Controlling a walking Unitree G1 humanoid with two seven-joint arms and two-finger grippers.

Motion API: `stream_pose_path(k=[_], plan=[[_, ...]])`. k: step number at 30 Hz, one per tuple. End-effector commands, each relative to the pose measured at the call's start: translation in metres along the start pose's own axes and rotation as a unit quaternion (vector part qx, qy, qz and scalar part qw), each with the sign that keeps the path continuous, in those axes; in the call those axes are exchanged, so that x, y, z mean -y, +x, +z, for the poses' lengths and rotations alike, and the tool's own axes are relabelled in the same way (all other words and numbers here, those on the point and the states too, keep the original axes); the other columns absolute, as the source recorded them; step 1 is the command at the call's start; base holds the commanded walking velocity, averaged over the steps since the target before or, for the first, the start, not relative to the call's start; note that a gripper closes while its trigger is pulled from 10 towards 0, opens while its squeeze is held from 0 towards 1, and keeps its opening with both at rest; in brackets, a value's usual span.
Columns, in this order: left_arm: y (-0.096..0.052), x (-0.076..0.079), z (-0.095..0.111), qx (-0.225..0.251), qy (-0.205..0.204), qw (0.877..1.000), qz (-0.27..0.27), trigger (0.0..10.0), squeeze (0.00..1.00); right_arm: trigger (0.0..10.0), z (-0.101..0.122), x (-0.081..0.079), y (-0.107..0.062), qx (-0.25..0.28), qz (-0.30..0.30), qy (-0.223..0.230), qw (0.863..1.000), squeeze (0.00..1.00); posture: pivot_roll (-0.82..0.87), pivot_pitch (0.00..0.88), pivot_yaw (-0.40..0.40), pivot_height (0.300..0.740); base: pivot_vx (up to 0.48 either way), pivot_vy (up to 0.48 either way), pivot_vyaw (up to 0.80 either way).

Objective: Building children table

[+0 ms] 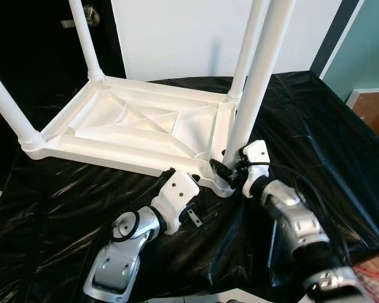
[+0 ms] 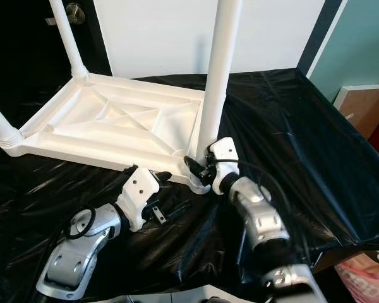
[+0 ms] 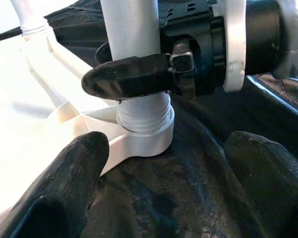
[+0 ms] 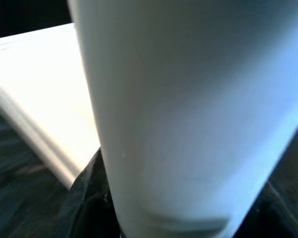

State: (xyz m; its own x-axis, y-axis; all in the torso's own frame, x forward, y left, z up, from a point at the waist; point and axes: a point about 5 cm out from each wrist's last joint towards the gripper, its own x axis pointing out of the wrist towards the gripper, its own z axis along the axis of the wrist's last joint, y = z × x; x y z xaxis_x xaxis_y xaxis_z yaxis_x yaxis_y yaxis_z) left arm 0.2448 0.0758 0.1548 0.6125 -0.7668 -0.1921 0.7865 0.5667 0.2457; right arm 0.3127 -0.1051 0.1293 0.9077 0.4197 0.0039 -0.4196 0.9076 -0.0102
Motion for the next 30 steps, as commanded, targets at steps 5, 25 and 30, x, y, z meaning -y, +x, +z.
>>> stream_pose_path(k=[5,25,30], plan=[[0.0,-0.019,-0.006,-0.02,-0.003,0.986,0.166,10.0,0.0,10.0,-0.026,-0.01,-0.011,-0.052,-0.12,0.023,0.991,0.0,0.08,0.066,-0.073,0.74,0.0,0.0,0.0],[-0.001,-0.03,-0.008,-0.02,0.009,0.985,0.174,10.0,0.0,10.0,0.0,0.002,-0.028,0.031,-0.097,-0.003,0.995,1.0,0.05,0.036,-0.03,0.74,0.0,0.0,0.0],[-0.002,-0.027,-0.01,-0.021,0.019,0.988,0.153,10.0,0.0,10.0,-0.001,0.013,-0.037,0.034,-0.026,0.003,0.999,1.0,0.04,0.03,-0.027,0.74,0.0,0.0,0.0]])
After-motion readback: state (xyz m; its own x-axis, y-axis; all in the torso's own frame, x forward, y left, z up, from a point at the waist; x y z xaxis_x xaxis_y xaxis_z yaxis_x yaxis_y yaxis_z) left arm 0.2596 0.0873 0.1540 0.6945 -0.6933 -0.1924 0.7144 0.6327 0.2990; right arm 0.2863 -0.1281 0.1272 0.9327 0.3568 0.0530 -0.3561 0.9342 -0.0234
